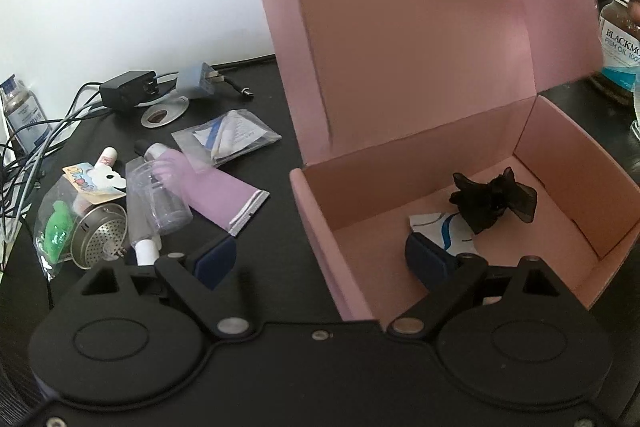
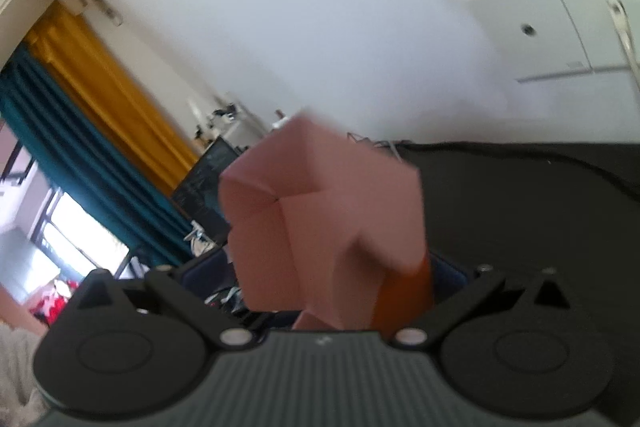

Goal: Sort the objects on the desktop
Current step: 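Swing the pink lid down over the box with the right gripper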

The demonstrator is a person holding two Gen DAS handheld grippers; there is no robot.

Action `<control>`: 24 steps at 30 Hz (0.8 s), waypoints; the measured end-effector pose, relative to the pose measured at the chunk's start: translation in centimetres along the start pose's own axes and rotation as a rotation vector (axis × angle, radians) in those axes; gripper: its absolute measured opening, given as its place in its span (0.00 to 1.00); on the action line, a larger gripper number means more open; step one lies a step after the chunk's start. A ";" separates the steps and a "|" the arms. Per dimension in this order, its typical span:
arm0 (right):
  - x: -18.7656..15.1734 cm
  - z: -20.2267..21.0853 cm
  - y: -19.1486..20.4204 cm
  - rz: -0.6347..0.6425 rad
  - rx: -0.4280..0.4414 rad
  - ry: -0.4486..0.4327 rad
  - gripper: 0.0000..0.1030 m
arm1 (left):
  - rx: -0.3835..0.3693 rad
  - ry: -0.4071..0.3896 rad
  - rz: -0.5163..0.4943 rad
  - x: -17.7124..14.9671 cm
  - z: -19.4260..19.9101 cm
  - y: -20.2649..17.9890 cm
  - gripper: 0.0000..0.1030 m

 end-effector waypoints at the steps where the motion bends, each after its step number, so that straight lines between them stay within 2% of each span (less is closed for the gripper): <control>1: -0.2 0.3 0.6 0.016 0.003 0.000 0.99 | -0.004 -0.001 0.000 0.0 0.0 -0.1 0.90; 6: -1.3 1.7 2.8 0.085 -0.033 -0.023 0.99 | -0.014 -0.070 -0.017 0.8 1.8 -0.6 0.89; 10: -2.0 2.5 3.5 0.098 -0.087 -0.056 0.99 | -0.006 -0.166 -0.064 1.6 4.5 -1.1 0.90; 14: -2.8 2.7 3.7 0.096 -0.131 -0.085 0.99 | -0.049 -0.266 -0.057 2.6 6.5 -1.1 0.93; 24: -5.1 2.6 5.0 0.097 -0.271 -0.164 0.99 | -0.155 -0.315 -0.048 2.8 7.5 -1.2 0.93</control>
Point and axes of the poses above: each gripper's, at about its wrist camera, not at the fingertips, and z roughly against the way its jaws point, y to its left, x to its top, the point moved 5 cm from there along -z, roughly the way its jaws point, and after that the axes turned 12 degrees about -z, right-handed, at the moved point
